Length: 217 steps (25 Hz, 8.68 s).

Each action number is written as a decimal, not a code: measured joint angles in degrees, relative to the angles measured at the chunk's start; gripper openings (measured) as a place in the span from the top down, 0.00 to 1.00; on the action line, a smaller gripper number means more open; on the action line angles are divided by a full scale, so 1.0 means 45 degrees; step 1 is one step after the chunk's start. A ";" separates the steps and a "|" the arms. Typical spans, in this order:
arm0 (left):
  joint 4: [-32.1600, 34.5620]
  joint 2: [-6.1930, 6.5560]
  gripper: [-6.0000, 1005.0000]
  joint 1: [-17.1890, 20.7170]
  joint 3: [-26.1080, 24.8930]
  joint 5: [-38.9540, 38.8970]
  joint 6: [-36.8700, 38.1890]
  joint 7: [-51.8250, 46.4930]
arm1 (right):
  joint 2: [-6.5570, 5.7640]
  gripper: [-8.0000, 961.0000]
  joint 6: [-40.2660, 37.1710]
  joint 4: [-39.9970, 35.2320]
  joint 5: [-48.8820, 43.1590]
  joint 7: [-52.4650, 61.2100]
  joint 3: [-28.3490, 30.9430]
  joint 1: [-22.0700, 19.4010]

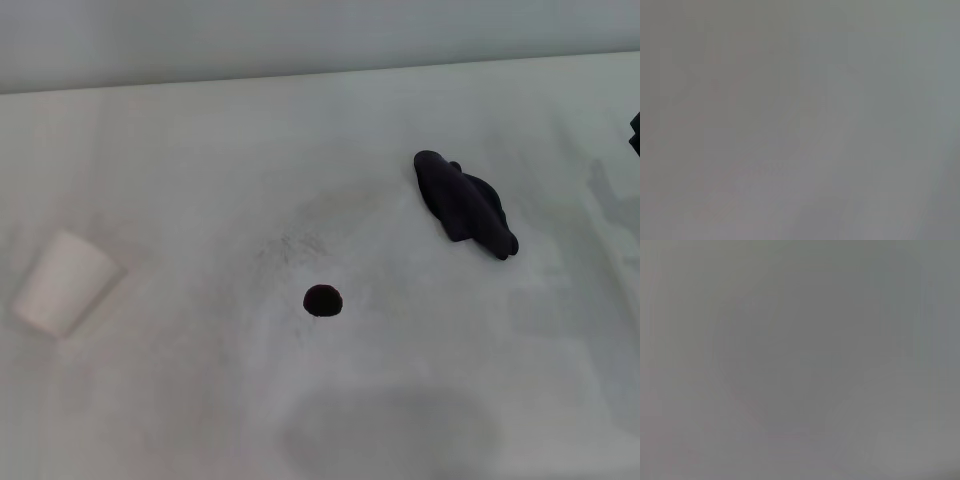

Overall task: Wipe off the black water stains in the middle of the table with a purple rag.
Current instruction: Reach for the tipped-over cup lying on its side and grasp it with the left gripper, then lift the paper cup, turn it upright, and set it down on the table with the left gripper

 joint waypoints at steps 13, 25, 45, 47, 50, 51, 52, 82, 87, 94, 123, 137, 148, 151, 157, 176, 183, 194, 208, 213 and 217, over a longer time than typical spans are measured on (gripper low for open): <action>0.0005 0.0000 0.14 0.0001 0.0000 0.0001 -0.0015 -0.0006 | -0.0001 0.14 -0.0030 -0.0086 0.0002 0.0004 0.0052 -0.0016; 0.0103 0.0018 0.14 -0.0072 0.0032 0.0027 0.0028 -0.0542 | -0.0016 0.14 -0.0079 -0.0093 0.0022 0.0003 0.0085 -0.0012; 0.1276 0.0540 0.15 -0.0996 0.0146 0.1838 0.1801 -0.3903 | -0.0005 0.14 -0.0247 -0.0008 0.0020 0.0018 0.0023 0.0142; 0.2213 0.0840 0.15 -0.0861 0.0155 0.3196 0.2324 -0.5298 | -0.0002 0.14 -0.0245 -0.0031 0.0021 0.0084 0.0002 0.0140; 0.3627 0.1504 0.15 -0.0755 0.0155 0.5486 0.2748 -0.7896 | -0.0003 0.14 -0.0244 -0.0092 0.0021 0.0392 -0.0008 0.0109; 0.4071 0.1699 0.15 -0.0756 0.0158 0.6188 0.2766 -0.8648 | -0.0006 0.14 -0.0247 -0.0105 0.0021 0.0475 -0.0009 0.0095; 0.4508 0.1865 0.15 -0.0748 0.0145 0.6866 0.2761 -0.9313 | -0.0011 0.14 -0.0250 -0.0107 0.0021 0.0508 -0.0008 0.0086; 1.4929 0.2001 0.15 -0.3347 -0.0997 2.4867 -0.2672 -2.3038 | -0.0020 0.14 -0.0233 -0.0175 0.0021 0.0531 0.0088 0.0254; 1.4966 0.1422 0.15 -0.3771 -0.0893 2.6508 -0.2693 -2.3103 | -0.0021 0.14 -0.0333 -0.0289 0.0022 0.0530 0.0102 0.0236; 1.4854 0.1156 0.15 -0.3701 -0.0819 2.6575 -0.2563 -2.2838 | -0.0034 0.14 -0.0551 -0.0329 0.0047 0.0531 0.0110 0.0256; 1.3619 0.0708 0.15 -0.3260 -0.0720 2.6761 -0.1245 -2.1498 | -0.0024 0.14 -0.0867 -0.0449 0.0020 0.0531 0.0106 0.0279; 1.2202 0.0569 0.15 -0.3362 -0.0702 2.6779 0.0242 -2.0491 | -0.0020 0.14 -0.1069 -0.0464 0.0038 0.0531 0.0106 0.0316; 1.1920 0.0421 0.15 -0.3216 -0.0702 2.6777 0.0645 -2.0353 | -0.0020 0.14 -0.1104 -0.0464 0.0051 0.0531 0.0110 0.0308; 1.1855 0.0406 0.15 -0.3207 -0.0702 2.6778 0.0658 -2.0273 | -0.0020 0.14 -0.1146 -0.0464 0.0050 0.0531 0.0110 0.0302; 1.1820 0.0270 0.16 -0.3228 -0.0703 2.6757 0.0769 -1.9985 | -0.0003 0.14 -0.1128 -0.0464 0.0033 0.0536 0.0109 0.0313; 1.1765 0.0179 0.16 -0.3184 -0.0703 2.6525 0.0954 -1.9842 | -0.0001 0.14 -0.1086 -0.0464 0.0021 0.0706 0.0070 0.0326; 1.1674 0.0175 0.16 -0.3183 -0.0704 2.6407 0.0945 -1.9766 | 0.0000 0.14 -0.1086 -0.0461 0.0021 0.0707 0.0040 0.0318; 1.1639 0.0185 0.18 -0.3147 -0.0762 2.5262 0.1116 -1.9402 | 0.0000 0.14 -0.1117 -0.0439 0.0022 0.0707 0.0089 0.0298; 1.1614 0.0078 0.32 -0.2448 -0.0710 2.2228 0.2916 -1.8309 | 0.0008 0.14 -0.1174 -0.0465 0.0022 0.0707 0.0084 0.0314; 0.9953 0.0055 0.36 -0.2125 -0.0691 1.8306 0.4143 -1.5149 | 0.0002 0.14 -0.1183 -0.0463 0.0021 0.0706 0.0078 0.0327; 0.7662 0.0036 0.42 -0.2136 -0.0682 1.4688 0.4729 -1.1189 | -0.0002 0.14 -0.1186 -0.0453 0.0021 0.0706 0.0119 0.0336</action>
